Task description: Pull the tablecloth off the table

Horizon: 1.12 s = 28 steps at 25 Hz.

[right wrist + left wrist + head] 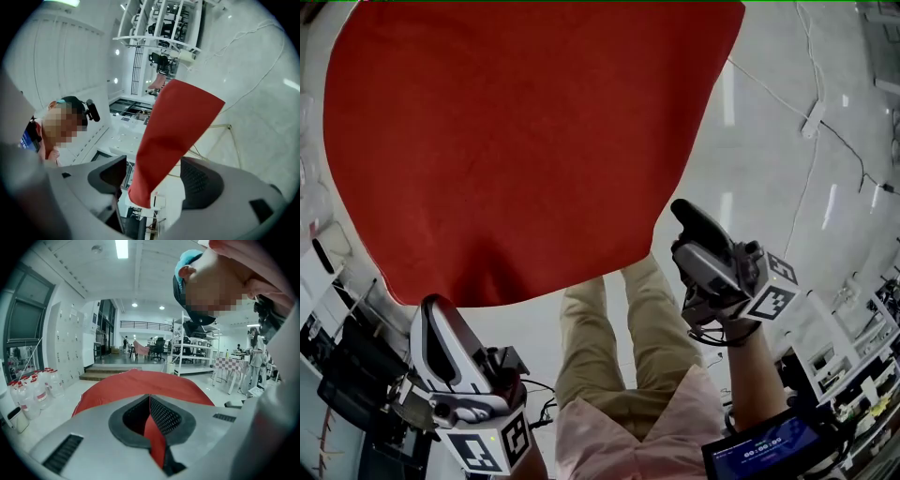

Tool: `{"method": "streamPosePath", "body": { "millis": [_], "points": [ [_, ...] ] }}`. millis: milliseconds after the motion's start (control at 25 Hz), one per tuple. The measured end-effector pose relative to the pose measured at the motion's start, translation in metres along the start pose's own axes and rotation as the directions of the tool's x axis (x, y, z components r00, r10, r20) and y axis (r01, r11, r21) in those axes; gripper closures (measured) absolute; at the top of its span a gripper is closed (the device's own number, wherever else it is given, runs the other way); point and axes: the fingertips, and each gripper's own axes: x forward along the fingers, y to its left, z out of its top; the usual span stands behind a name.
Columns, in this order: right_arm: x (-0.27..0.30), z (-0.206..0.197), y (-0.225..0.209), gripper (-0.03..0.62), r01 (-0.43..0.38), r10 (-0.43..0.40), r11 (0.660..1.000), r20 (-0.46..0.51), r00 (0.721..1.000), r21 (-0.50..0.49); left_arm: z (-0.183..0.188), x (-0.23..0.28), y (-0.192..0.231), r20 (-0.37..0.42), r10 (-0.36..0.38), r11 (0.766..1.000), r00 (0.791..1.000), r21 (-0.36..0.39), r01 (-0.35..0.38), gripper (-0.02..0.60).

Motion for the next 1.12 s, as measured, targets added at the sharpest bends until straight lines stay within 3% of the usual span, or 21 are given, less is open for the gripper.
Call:
{"method": "streamPosePath", "body": {
  "millis": [160, 320, 400, 560, 640, 840, 1000, 1120],
  "points": [
    [-0.019, -0.022, -0.021, 0.241, -0.014, 0.013, 0.995, 0.012, 1.0, 0.103, -0.009, 0.005, -0.016, -0.006, -0.018, 1.0, 1.0, 0.016, 0.018, 0.555],
    [-0.022, -0.03, -0.024, 0.227, -0.12, 0.111, 0.966, 0.052, 0.992, 0.228, -0.015, 0.009, -0.038, -0.017, -0.04, 0.999, 0.999, 0.026, 0.04, 0.555],
    [-0.02, -0.036, -0.022, 0.217, -0.185, 0.169, 0.932, 0.078, 0.983, 0.311, -0.015, 0.009, -0.047, -0.022, -0.05, 0.998, 0.999, 0.029, 0.05, 0.555],
    [-0.009, -0.046, -0.01, 0.198, -0.315, 0.276, 0.823, 0.152, 0.949, 0.472, -0.009, 0.006, -0.053, -0.015, -0.051, 0.998, 0.999, 0.029, 0.052, 0.555],
    [-0.005, -0.037, -0.004, 0.197, -0.357, 0.302, 0.805, 0.192, 0.934, 0.473, -0.007, 0.004, -0.05, -0.007, -0.047, 0.999, 0.999, 0.024, 0.047, 0.555],
    [0.005, 0.0, 0.003, 0.198, -0.366, 0.293, 0.852, 0.24, 0.926, 0.375, -0.008, -0.001, -0.035, 0.001, -0.03, 0.999, 1.0, 0.012, 0.03, 0.555],
    [0.017, 0.008, 0.02, 0.198, -0.282, 0.239, 0.92, 0.181, 0.954, 0.272, -0.005, -0.01, -0.028, 0.016, -0.019, 1.0, 1.0, 0.002, 0.019, 0.555],
    [0.02, 0.005, 0.034, 0.201, -0.187, 0.172, 0.973, 0.115, 0.978, 0.135, 0.002, -0.019, -0.02, 0.034, -0.004, 1.0, 0.999, 0.0, 0.004, 0.555]
  ]
}}
